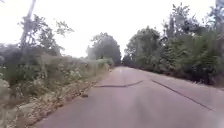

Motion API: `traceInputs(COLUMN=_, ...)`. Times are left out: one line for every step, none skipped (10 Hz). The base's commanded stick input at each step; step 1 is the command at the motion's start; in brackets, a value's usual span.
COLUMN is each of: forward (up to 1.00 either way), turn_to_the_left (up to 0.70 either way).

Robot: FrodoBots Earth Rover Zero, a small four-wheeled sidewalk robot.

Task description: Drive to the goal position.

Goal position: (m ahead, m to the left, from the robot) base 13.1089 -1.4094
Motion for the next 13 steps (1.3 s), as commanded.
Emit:
traceInputs(forward=1.0, turn_to_the_left=0.0)
traceInputs(forward=1.0, turn_to_the_left=0.0)
traceInputs(forward=1.0, turn_to_the_left=0.0)
traceInputs(forward=1.0, turn_to_the_left=0.0)
traceInputs(forward=1.0, turn_to_the_left=0.0)
traceInputs(forward=1.0, turn_to_the_left=0.0)
traceInputs(forward=1.0, turn_to_the_left=0.0)
traceInputs(forward=1.0, turn_to_the_left=0.0)
traceInputs(forward=1.0, turn_to_the_left=-0.17)
traceInputs(forward=1.0, turn_to_the_left=-0.38)
traceInputs(forward=1.0, turn_to_the_left=-0.4)
traceInputs(forward=1.0, turn_to_the_left=-0.4)
traceInputs(forward=1.0, turn_to_the_left=-0.4)
